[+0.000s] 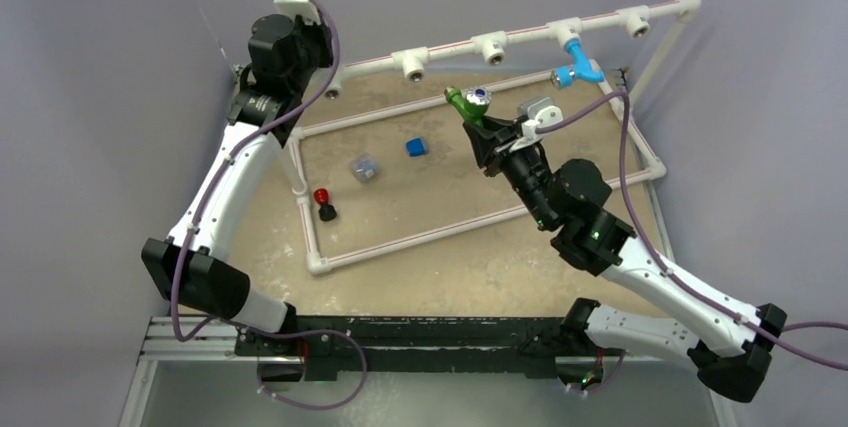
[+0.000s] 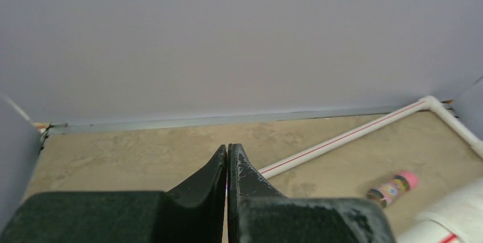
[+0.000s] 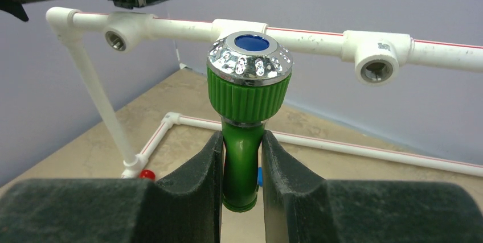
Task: Install the water faucets
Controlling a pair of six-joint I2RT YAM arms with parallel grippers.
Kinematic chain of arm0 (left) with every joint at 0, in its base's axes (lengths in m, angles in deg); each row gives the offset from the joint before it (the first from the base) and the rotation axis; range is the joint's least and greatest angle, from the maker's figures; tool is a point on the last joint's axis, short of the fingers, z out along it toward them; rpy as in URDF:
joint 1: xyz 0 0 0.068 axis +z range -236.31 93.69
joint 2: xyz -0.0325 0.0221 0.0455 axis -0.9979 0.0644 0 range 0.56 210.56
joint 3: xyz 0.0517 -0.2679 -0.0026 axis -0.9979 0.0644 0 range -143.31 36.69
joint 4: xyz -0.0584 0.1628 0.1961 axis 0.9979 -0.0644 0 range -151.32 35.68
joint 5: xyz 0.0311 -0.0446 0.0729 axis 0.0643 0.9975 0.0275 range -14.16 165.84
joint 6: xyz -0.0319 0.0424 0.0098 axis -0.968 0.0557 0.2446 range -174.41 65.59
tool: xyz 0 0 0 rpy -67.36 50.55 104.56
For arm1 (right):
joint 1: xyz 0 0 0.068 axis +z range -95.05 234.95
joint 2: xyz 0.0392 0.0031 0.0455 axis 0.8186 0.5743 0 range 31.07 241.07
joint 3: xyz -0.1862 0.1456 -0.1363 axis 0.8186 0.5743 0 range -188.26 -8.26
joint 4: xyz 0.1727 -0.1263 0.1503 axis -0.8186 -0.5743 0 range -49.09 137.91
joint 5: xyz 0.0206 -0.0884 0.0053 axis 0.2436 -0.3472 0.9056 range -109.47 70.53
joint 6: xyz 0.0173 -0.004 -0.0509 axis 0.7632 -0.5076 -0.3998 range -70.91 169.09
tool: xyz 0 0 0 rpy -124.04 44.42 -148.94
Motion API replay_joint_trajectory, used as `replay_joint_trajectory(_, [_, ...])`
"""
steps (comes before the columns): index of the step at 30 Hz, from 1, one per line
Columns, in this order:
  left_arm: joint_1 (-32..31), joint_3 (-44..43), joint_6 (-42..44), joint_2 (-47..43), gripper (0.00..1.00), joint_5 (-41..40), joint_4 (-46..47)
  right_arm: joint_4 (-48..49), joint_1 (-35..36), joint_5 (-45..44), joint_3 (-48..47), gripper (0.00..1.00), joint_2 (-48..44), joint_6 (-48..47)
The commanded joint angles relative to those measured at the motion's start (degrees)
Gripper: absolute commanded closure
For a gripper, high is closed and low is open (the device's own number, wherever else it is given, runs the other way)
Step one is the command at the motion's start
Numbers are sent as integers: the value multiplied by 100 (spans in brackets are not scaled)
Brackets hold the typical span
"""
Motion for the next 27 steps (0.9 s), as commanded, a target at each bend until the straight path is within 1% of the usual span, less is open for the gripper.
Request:
replay_joint_trajectory(1, [-9, 342, 471, -42, 100, -962, 850, 725, 20, -218, -50, 100, 202, -345])
replay_joint_trajectory(5, [-6, 593, 630, -37, 100, -1276, 1115, 848, 20, -184, -107, 100, 325, -362])
replay_joint_trajectory(8, [-12, 754, 653, -18, 100, -1283, 1287, 889, 13, -137, -202, 100, 468, -328])
replay_joint_trajectory(14, [-12, 881, 583, 86, 100, -1334, 1221, 906, 20, -43, -433, 100, 788, -205])
replay_joint_trajectory(27, [-12, 1469, 560, 103, 100, -1545, 1154, 1333, 28, -132, -651, 100, 1334, -223])
